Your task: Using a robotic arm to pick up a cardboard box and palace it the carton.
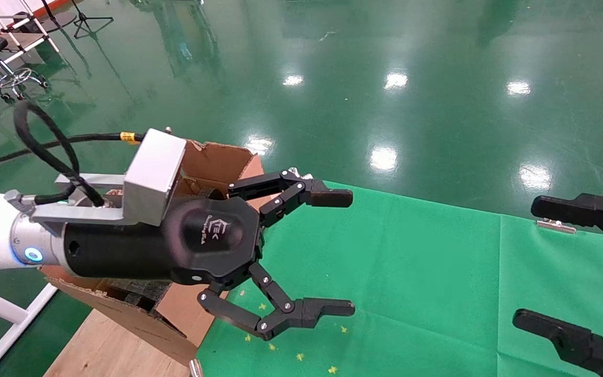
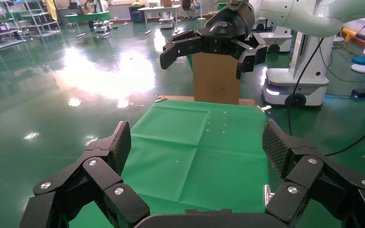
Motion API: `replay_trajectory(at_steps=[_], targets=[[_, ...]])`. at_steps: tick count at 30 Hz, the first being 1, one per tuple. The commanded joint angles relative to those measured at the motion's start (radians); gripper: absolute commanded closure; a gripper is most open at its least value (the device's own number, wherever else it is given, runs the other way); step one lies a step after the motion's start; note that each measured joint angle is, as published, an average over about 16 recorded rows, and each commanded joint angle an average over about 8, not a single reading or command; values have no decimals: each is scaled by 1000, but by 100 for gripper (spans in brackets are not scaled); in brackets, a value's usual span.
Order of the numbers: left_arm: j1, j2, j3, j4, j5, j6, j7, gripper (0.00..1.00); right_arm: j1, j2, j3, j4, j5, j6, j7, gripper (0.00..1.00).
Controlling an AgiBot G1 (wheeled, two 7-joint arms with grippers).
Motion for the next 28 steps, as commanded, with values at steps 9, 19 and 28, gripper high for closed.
replay_trajectory(at_steps=[9, 19, 28], targets=[[-1, 0, 1, 1, 1, 0, 0, 0, 0, 0, 0, 0, 0, 0, 0, 0], [-1, 0, 1, 2, 1, 0, 0, 0, 0, 0, 0, 0, 0, 0, 0, 0], [-2, 0, 1, 2, 1, -1, 0, 0, 0, 0, 0, 0, 0, 0, 0, 0]])
